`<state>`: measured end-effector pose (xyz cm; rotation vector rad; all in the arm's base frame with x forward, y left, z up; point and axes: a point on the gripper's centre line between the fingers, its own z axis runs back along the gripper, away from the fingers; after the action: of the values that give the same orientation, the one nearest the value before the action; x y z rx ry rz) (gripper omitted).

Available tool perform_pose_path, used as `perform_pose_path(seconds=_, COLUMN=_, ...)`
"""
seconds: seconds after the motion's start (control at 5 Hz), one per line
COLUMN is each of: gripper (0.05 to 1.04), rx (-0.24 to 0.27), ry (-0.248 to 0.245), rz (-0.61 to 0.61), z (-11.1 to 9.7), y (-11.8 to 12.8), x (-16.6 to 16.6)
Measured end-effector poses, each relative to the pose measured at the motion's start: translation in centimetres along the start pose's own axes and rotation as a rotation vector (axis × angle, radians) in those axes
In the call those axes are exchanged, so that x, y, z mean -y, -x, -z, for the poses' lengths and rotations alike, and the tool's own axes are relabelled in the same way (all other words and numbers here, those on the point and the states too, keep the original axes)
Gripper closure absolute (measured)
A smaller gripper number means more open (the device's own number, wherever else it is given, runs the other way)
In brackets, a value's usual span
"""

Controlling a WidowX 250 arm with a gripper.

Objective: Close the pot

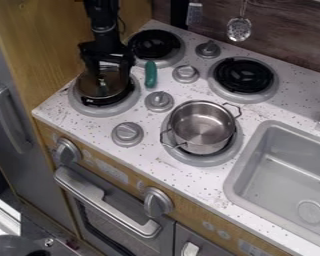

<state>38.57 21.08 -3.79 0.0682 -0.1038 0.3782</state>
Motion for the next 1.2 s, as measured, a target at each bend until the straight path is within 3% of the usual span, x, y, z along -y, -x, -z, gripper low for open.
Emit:
perform_pose_path(seconds=0.2, gripper=0.097, rx=-0.009, ry=-0.01, rz=-0.021, z=0.4, y=-0.8, x=-0.6)
perform_pose_path(seconds=0.4, gripper=0.182, rx=-0.027, ry=-0.004, rz=-0.043, z=0.6, y=-1.1, x=-1.2)
perform_pose_path(seconds=0.8, gripper=0.732, rx=-0.027, ry=-0.019, rz=-0.042, z=0.4, y=-0.6, x=-1.4)
perform_pose_path(seconds=1.0, gripper=0.765, rx=-0.027, ry=-0.019, rz=-0.053, z=0.0, y=0.5, x=-1.3)
perform_pose_path(seconds=1.2, gripper=0.489, rx=-0.018, ry=0.005, rz=-0.079, z=0.1, y=0.7, x=-1.1)
